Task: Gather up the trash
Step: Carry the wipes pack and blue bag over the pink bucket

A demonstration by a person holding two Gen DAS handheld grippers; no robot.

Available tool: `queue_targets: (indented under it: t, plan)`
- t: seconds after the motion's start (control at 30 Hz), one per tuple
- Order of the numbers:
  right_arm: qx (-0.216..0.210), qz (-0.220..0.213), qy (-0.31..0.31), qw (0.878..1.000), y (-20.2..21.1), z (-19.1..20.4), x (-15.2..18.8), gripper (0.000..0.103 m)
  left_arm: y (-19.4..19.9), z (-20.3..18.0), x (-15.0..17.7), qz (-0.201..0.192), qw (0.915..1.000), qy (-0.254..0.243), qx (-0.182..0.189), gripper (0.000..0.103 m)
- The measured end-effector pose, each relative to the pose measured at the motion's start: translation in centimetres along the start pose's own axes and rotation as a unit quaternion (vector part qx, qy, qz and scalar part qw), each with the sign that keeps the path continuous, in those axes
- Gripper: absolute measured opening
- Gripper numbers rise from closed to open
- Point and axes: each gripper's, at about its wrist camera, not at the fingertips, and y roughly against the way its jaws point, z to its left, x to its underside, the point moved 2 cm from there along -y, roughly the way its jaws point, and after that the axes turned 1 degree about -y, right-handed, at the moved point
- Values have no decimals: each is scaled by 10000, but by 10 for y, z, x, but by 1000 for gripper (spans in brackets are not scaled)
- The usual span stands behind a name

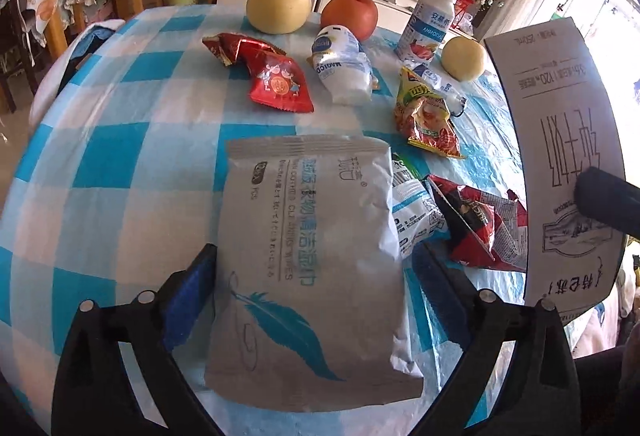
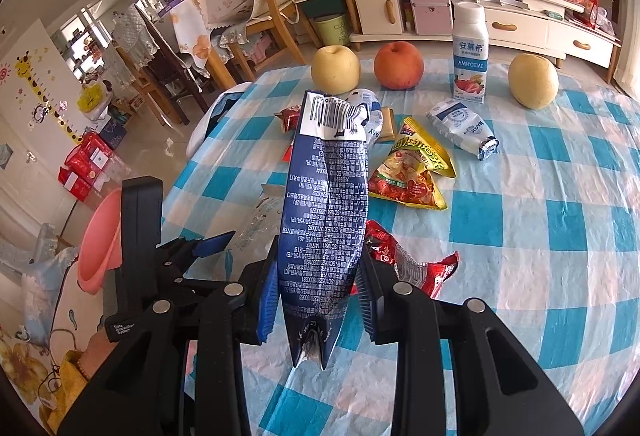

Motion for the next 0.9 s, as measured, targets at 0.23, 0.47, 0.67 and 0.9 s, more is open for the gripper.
queue_targets:
  t: [0.23,0.47,0.67,0.9]
  plan:
    - [-28,68,134,9999,-7,10,-1,35,7,2,5,-143,9996,133,-188,76]
    - [-114,107,135,9998,-13,21,-2,35,25,18,8,-313,9971,580,-387,75]
    - [-332,65,58,9994,-16,36,-7,35,63,58,4,-847,9842,1363,-748,75]
    - [-683,92,135,9975,-25,72,-13,35,110,112,7,-1438,9533,2224,-1450,75]
